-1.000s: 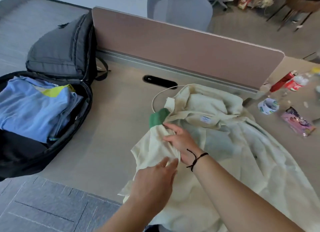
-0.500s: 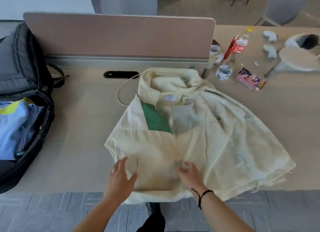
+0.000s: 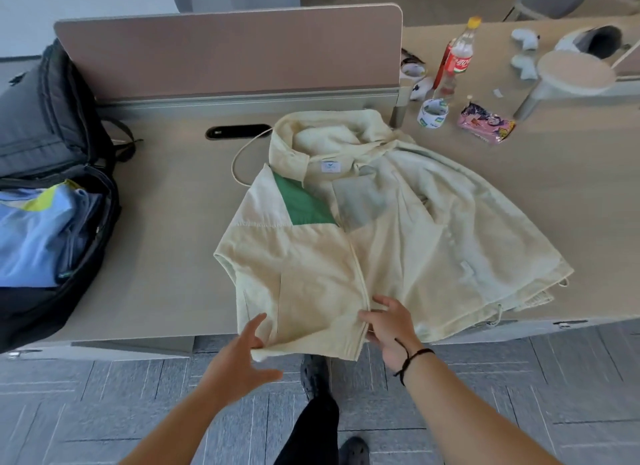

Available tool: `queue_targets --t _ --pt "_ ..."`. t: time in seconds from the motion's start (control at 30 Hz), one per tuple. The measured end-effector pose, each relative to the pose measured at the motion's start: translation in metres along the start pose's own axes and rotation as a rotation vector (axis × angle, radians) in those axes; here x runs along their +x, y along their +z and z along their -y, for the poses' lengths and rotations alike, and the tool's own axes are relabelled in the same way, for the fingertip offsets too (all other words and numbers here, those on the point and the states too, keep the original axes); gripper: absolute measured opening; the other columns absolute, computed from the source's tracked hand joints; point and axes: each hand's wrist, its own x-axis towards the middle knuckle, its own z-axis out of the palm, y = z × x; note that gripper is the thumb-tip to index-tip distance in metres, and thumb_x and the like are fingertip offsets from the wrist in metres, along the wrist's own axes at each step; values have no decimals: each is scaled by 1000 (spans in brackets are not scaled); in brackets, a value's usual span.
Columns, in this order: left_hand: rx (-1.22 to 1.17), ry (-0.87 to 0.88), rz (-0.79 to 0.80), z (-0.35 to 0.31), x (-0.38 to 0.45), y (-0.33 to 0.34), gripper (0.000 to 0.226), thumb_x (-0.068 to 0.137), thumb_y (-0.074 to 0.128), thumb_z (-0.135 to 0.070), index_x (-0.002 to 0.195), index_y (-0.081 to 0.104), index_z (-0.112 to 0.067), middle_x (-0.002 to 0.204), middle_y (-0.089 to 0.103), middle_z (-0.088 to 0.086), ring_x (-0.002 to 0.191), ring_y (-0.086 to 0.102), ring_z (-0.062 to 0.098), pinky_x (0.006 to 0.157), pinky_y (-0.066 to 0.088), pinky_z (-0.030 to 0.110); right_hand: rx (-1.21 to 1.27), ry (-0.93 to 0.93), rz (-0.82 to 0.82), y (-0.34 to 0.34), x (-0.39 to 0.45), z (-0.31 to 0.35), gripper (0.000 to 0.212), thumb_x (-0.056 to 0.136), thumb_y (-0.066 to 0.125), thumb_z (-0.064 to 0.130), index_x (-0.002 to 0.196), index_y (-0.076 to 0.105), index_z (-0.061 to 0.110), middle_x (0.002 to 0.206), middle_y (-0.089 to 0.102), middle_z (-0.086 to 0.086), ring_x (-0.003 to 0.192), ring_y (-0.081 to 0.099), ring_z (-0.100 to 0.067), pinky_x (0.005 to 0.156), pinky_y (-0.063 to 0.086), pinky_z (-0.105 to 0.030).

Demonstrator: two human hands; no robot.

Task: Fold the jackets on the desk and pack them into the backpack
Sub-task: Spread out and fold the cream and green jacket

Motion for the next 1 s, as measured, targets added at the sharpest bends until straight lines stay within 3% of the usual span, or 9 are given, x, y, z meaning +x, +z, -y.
queue_targets --t 0.1,0.23,0.33,0.43,0.63,0.7,0.8,0.93,1.0 --pt "19 1 -71 12 -9 3 79 88 76 -23 149 30 -40 100 64 -16 89 62 0 84 55 24 49 63 83 2 -9 -3 53 82 73 -9 124 50 15 106 70 -16 91 72 -29 72 61 -40" --pt "-84 29 -286 7 -23 1 54 93 68 -15 138 48 -36 89 64 -14 87 64 6 81 56 35 -79 144 211 17 -33 -22 41 81 74 -9 118 59 2 112 69 -15 100 69 -31 74 62 -43" --pt "-159 53 -505 -3 -35 -5 55 93 60 -4 139 45 -31 83 59 -13 76 58 7 68 54 40 12 110 223 22 -48 -15 25 84 71 -11 108 64 -7 109 69 -21 95 69 -31 68 62 -39" --pt "-191 70 -675 -12 -43 -13 54 93 49 1 138 38 -26 86 55 -5 69 55 19 60 50 44 99 16 265 22 -64 15 16 88 67 -9 103 66 -6 100 73 -20 84 73 -28 63 62 -32" --pt "-43 113 -686 -28 -44 -20 62 85 55 8 132 35 -27 102 54 10 61 58 39 50 50 49 106 -175 277 14 -93 61 20 86 70 -7 106 67 -5 90 74 -21 67 71 -25 58 60 -27" --pt "-90 76 -680 -28 -45 -24 68 77 55 14 132 38 -24 101 53 10 68 56 36 53 49 47 115 -196 274 8 -98 62 22 86 70 -7 108 67 -6 91 74 -22 68 72 -26 58 60 -27" --pt "-276 -23 -781 -33 -54 -39 67 71 51 18 129 49 -16 96 49 4 76 47 11 58 40 37 96 -201 272 2 -102 59 25 86 70 -7 110 67 -6 89 74 -21 66 71 -25 58 60 -27" --pt "-325 116 -983 -56 -83 -65 60 68 48 20 116 58 -14 87 42 -5 77 37 8 63 36 19 102 -238 259 -2 -104 62 30 84 73 -5 114 66 -6 91 73 -20 64 70 -25 59 60 -28" --pt "-322 198 -1049 -66 -94 -70 57 68 49 20 113 60 -13 87 42 -6 79 38 5 65 39 19 95 -272 258 -4 -101 67 32 84 73 -6 115 65 -2 88 74 -19 60 69 -23 57 59 -27"
